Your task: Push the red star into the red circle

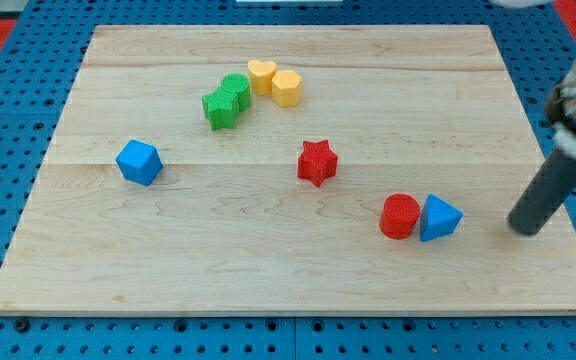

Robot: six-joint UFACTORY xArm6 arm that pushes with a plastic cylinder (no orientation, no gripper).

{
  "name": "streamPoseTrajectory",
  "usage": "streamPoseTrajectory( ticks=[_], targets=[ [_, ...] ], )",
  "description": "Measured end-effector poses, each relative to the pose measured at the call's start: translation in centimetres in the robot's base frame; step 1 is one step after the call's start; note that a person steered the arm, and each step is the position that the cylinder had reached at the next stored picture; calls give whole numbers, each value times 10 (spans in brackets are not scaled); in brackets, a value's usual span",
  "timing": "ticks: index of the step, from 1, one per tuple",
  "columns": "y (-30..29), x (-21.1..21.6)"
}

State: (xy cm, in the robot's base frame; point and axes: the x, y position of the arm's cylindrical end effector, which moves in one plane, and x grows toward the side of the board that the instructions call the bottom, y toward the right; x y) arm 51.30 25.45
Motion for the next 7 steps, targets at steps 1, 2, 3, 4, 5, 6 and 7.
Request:
streamPoseTrajectory(
  ticks=[1, 2, 3, 4, 5, 6, 7],
  targets=[
    [-19, -80],
    [-104, -127],
    [-198, -129],
    [-234, -117],
    [-234, -70],
    [-233, -69],
    [-275, -75]
  ],
)
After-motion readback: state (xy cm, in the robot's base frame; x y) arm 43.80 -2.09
